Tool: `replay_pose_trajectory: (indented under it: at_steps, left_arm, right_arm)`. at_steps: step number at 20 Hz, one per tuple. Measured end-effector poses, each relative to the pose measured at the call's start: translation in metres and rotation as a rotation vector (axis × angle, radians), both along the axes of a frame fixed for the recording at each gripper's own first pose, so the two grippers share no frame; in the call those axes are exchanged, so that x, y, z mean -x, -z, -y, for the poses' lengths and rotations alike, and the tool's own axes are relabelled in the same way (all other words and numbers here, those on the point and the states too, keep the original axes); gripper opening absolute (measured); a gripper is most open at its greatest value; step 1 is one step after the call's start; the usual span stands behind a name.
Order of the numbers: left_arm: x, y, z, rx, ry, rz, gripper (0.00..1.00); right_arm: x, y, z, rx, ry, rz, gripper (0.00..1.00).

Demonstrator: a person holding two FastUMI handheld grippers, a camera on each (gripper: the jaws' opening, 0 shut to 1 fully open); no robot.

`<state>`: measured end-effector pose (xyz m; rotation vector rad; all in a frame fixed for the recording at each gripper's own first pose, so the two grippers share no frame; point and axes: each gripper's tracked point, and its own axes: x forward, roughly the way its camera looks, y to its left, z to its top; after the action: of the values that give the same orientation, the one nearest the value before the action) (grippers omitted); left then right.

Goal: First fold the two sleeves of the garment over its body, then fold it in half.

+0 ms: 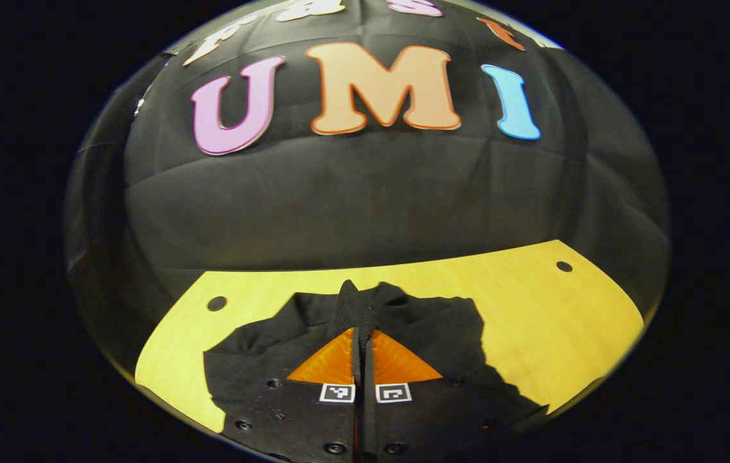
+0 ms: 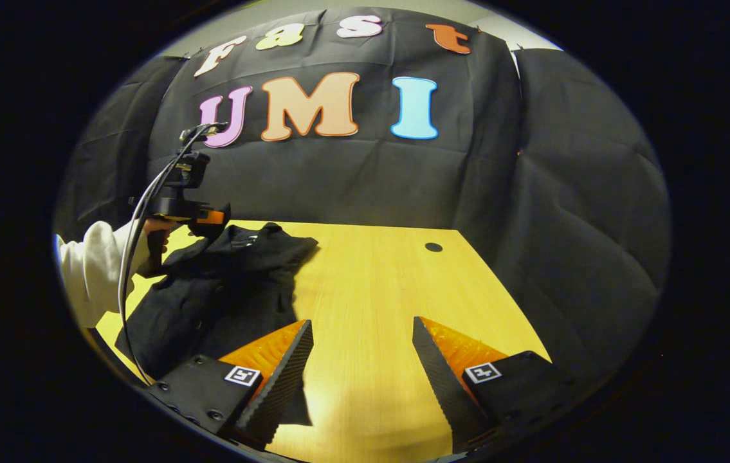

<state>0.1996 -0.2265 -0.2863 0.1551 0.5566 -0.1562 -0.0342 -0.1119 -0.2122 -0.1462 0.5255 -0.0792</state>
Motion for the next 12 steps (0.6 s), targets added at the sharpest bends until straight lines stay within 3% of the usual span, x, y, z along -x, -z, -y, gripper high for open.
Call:
replay_pose_trajectory:
  at_steps: [7, 9, 12]
  left_arm:
    - [-0.002, 0.033, 0.067, 0.026, 0.091, -0.047, 0.0]
    - [0.007, 0.031, 0.085, 0.075, 0.13, -0.056, 0.02]
    - [0.001, 0.021, 0.103, 0.119, 0.142, -0.022, 0.95]
  right_arm:
    - [0.002, 0.006, 0.009, 0.02, 0.02, -0.005, 0.99]
    - [0.0, 0.012, 0.004, 0.018, 0.001, -0.016, 0.99]
    - [0.0, 0.022, -0.018, -0.023, -0.052, -0.034, 0.99]
